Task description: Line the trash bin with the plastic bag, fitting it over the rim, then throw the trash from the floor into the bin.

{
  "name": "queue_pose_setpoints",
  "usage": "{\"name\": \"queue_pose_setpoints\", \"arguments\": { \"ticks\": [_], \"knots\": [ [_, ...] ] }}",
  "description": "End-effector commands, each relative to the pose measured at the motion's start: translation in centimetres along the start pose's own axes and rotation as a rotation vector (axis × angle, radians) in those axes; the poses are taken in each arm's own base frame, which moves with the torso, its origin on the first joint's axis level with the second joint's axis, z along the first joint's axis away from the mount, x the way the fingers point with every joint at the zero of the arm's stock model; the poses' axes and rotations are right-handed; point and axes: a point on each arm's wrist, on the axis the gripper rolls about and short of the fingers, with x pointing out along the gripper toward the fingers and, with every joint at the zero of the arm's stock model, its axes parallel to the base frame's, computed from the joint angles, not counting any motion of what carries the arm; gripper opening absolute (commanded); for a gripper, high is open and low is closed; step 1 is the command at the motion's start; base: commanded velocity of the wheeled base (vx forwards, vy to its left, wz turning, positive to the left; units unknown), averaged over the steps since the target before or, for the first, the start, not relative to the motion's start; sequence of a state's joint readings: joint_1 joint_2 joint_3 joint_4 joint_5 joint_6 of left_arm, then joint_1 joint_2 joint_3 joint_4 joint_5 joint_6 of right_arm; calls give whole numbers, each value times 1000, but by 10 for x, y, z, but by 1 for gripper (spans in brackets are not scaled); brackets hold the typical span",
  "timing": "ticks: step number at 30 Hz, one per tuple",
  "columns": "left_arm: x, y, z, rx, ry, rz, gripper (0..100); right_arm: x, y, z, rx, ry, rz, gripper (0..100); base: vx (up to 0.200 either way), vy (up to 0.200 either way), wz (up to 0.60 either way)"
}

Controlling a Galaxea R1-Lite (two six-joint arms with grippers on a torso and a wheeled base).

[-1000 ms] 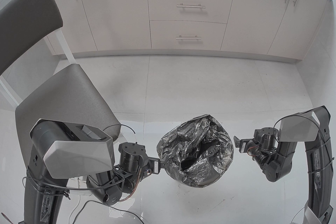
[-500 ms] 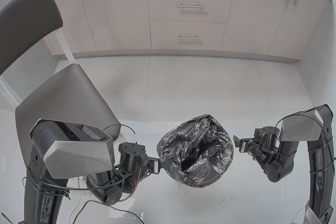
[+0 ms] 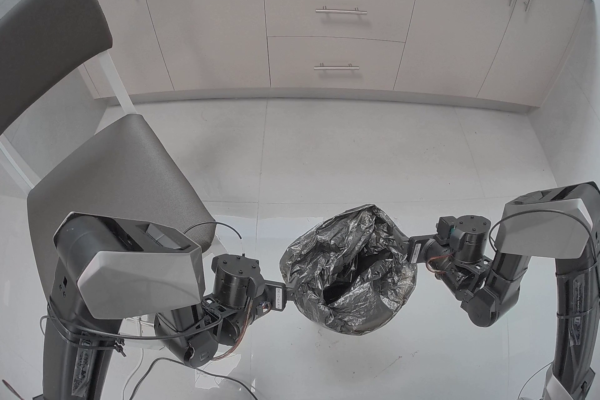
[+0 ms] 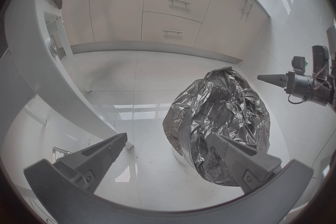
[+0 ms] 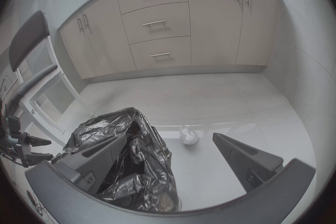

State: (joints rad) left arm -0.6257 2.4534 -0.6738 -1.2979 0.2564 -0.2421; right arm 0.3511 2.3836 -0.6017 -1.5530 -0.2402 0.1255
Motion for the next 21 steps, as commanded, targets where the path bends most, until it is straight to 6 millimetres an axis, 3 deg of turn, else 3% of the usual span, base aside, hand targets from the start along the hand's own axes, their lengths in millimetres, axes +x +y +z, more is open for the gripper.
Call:
{"name": "queue_pose_setpoints", "arguments": {
  "ticks": [1,6,21],
  "knots": [
    [0,0,0,0,0,1,100,20,0,-15,-4,18,-10,100,0,0,0],
    [0,0,0,0,0,1,100,33,-3,-18,-6,46,-27,100,0,0,0],
    [1,0,-3,1,5,3,100,34,-4,-27,-15,80,-33,100,0,0,0]
  ]
}}
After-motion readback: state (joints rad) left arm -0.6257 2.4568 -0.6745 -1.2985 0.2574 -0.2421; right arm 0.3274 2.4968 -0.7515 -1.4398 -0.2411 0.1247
